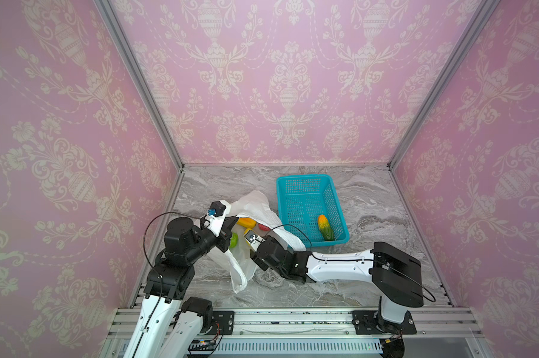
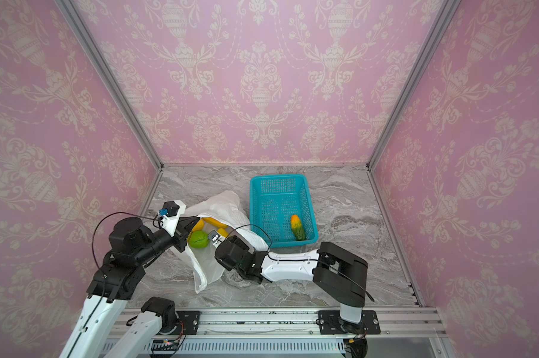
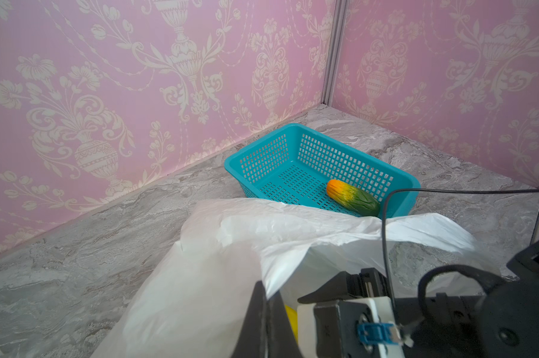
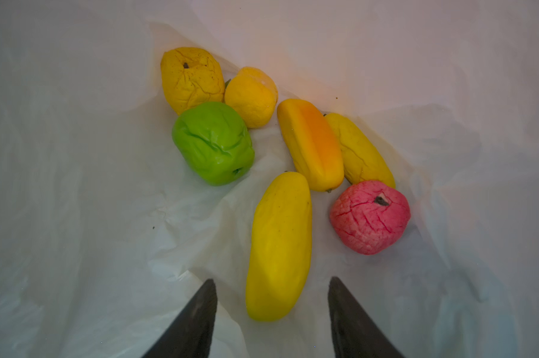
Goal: Untie the knot of the plastic bag and take out the fruit
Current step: 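Grasp the long yellow papaya in the bag with the right gripper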
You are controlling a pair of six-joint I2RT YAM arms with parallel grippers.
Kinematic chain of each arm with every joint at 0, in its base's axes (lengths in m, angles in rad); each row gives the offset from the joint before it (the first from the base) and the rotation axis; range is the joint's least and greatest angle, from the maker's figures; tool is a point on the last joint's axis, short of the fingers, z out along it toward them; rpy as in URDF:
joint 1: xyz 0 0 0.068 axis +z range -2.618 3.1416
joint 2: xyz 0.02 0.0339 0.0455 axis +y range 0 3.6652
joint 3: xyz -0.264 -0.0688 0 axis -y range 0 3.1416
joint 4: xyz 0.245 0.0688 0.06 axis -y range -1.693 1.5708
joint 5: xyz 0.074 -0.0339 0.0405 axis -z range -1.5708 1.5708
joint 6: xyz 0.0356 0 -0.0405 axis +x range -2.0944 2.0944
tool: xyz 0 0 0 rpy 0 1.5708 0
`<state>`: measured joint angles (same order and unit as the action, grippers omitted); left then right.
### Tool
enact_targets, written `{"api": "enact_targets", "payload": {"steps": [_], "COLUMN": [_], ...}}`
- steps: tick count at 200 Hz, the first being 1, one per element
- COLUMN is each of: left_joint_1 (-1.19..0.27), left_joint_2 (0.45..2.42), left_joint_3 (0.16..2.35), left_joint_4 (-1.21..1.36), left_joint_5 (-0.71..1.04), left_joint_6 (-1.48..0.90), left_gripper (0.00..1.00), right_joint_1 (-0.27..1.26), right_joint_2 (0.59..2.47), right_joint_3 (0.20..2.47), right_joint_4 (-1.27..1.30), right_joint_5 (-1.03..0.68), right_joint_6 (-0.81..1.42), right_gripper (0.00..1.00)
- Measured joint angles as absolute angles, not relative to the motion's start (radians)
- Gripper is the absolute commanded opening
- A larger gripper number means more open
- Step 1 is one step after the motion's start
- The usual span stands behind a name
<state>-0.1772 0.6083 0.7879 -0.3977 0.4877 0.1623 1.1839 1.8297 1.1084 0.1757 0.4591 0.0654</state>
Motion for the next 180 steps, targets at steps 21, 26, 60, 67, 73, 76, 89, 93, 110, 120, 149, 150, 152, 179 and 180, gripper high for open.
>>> {"api": "enact_targets", "payload": {"steps": [21, 26, 60, 67, 73, 76, 89, 93, 110, 120, 149, 150, 152, 179, 180], "left_joint_1": [-0.176, -0.175, -0.173, -0.173, -0.173, -0.173, -0.173, -0.173, -0.173, -0.173, -0.173, -0.173, -0.173, -0.173, -0.173], "left_joint_2": [0.608, 0.608, 0.608, 0.608, 0.608, 0.608, 0.608, 0.608, 0.608, 0.608, 0.608, 0.608, 0.608, 0.608, 0.608], "left_joint_3": [0.788, 0.788, 0.788, 0.788, 0.788, 0.788, 0.788, 0.788, 0.788, 0.788, 0.788, 0.788, 0.788, 0.788, 0.788], "left_joint_4": [-0.398, -0.398, -0.398, -0.398, -0.398, -0.398, -0.398, -0.398, -0.398, -0.398, -0.398, -0.398, -0.398, -0.398, -0.398], "left_joint_5": [0.488, 0.488, 0.488, 0.488, 0.488, 0.488, 0.488, 0.488, 0.488, 0.488, 0.488, 0.488, 0.488, 0.488, 0.488], "left_joint_6": [0.162, 0.162, 0.162, 0.162, 0.162, 0.162, 0.162, 0.162, 0.162, 0.162, 0.162, 0.162, 0.162, 0.162, 0.162], "left_gripper": [0.0, 0.0, 0.0, 0.0, 0.0, 0.0, 0.0, 0.0, 0.0, 0.0, 0.0, 0.0, 0.0, 0.0, 0.0], "right_joint_1": [1.166, 1.162, 1.125, 1.116, 1.109, 1.104, 1.089, 1.085, 1.073, 1.068, 1.066, 1.066, 1.066, 1.067, 1.067], "right_joint_2": [1.902, 1.921, 2.021, 2.04, 2.056, 2.065, 2.096, 2.106, 2.133, 2.145, 2.156, 2.156, 2.155, 2.13, 2.129], "right_joint_3": [1.182, 1.201, 1.294, 1.313, 1.328, 1.339, 1.368, 1.375, 1.401, 1.413, 1.429, 1.429, 1.43, 1.391, 1.39], "right_joint_4": [0.13, 0.118, 0.052, 0.035, 0.023, 0.014, -0.007, -0.012, -0.037, -0.048, -0.057, -0.057, -0.057, -0.028, -0.027], "right_joint_5": [0.456, 0.453, 0.411, 0.403, 0.395, 0.39, 0.37, 0.361, 0.336, 0.321, 0.295, 0.295, 0.294, 0.258, 0.258], "right_joint_6": [0.086, 0.092, 0.116, 0.119, 0.123, 0.126, 0.133, 0.134, 0.137, 0.136, 0.153, 0.154, 0.151, 0.155, 0.154], "right_gripper": [0.7, 0.71, 0.76, 0.76, 0.75, 0.74, 0.73, 0.72, 0.66, 0.6, 0.42, 0.42, 0.41, 0.34, 0.34]}}
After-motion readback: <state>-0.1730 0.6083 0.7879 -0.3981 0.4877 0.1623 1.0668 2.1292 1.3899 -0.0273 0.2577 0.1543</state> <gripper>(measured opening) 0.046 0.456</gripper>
